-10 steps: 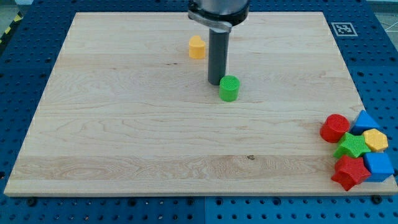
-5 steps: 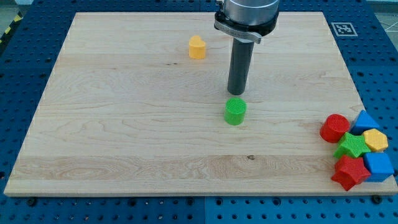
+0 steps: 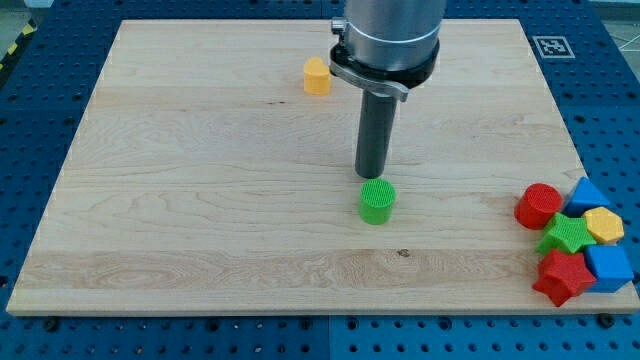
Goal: Move green circle towards group of blocks
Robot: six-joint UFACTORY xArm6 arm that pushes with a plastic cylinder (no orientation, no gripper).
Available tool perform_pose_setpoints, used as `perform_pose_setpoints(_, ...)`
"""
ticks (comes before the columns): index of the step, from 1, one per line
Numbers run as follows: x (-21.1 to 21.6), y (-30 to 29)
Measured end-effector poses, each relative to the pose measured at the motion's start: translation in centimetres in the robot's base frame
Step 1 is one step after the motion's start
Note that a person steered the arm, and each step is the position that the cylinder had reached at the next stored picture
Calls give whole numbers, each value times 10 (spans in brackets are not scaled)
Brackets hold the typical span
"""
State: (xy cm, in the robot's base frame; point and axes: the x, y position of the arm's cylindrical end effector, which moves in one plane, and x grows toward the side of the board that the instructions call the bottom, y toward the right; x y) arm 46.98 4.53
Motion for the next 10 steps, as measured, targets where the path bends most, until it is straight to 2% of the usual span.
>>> perform_pose_setpoints(2, 28, -4)
perform_pose_setpoints(3, 47, 13)
perform_pose_setpoints(4, 46, 14)
perform_pose_setpoints(6, 49, -59)
perform_pose_setpoints(7, 63, -37)
perform_pose_setpoints(9, 70, 54)
perform_pose_setpoints(10, 72, 71)
